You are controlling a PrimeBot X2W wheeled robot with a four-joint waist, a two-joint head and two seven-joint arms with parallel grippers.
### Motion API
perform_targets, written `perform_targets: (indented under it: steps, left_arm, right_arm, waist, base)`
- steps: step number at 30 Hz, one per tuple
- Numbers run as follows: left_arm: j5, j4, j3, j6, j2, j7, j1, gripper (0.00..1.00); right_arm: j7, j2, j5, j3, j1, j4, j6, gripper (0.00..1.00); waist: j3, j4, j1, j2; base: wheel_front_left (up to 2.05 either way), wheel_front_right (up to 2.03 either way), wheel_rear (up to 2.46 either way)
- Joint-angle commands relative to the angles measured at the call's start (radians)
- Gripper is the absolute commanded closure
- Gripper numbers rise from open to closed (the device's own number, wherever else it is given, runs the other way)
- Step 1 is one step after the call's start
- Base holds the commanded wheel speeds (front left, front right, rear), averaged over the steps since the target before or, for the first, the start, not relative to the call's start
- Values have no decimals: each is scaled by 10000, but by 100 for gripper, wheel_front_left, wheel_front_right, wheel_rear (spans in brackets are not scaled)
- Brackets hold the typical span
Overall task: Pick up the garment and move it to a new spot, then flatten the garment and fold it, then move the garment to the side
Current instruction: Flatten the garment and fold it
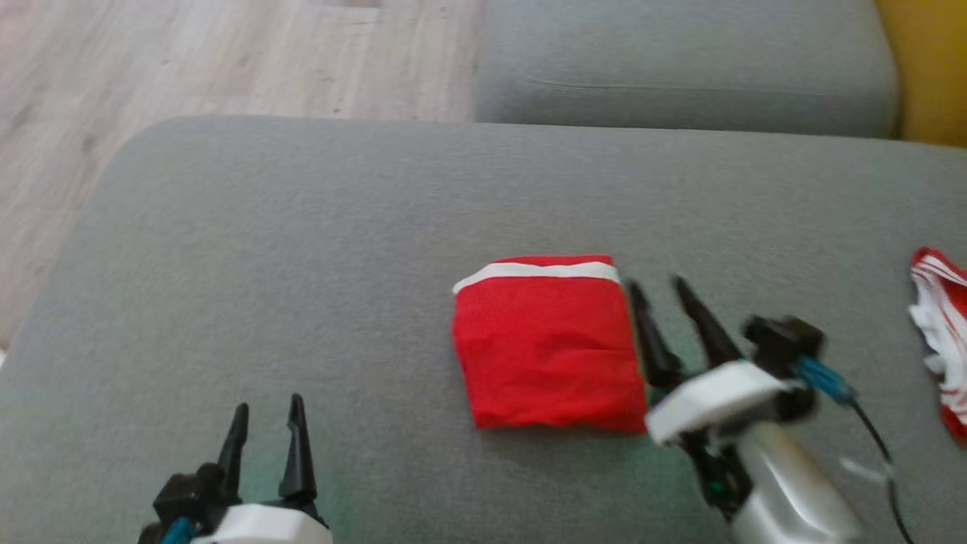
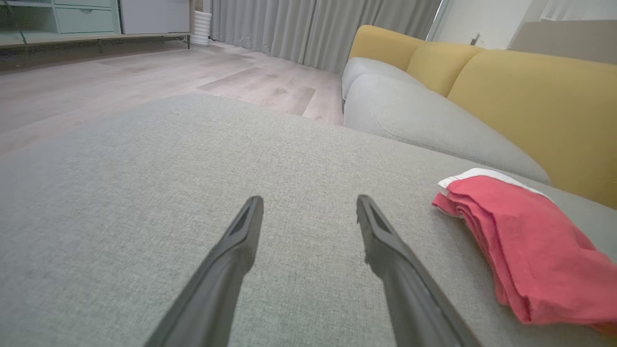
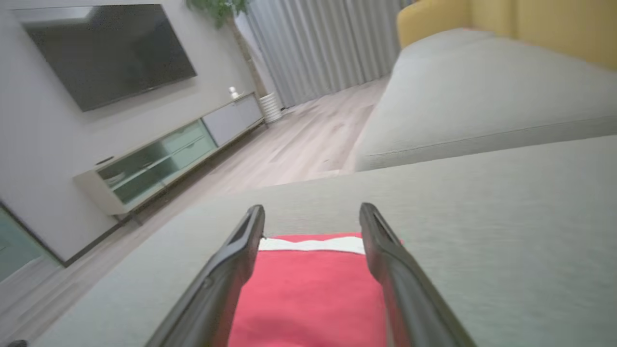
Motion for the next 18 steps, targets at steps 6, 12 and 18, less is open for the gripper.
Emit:
perform_targets:
  steps: [6, 12, 18]
  left_arm:
    - [853, -558, 533, 232, 60, -53, -33, 0]
    - [1364, -555, 468, 389, 60, -53, 273, 0]
    - [1356, -595, 375, 535, 60, -53, 502, 0]
  right_arm:
    - [-136, 88, -1752, -1800, 877, -708, -7, 0]
    - [-136, 89, -2295, -2170, 1450, -631, -7, 0]
    - [-137, 89, -2267, -2158, 1726, -518, -7, 0]
  waist:
    - [-70, -726, 1, 0]
    - [-171, -1016, 1, 0]
    - [-182, -1138, 1, 0]
  base:
    - [0, 0, 0]
    - [0, 0, 0]
    - [0, 0, 0]
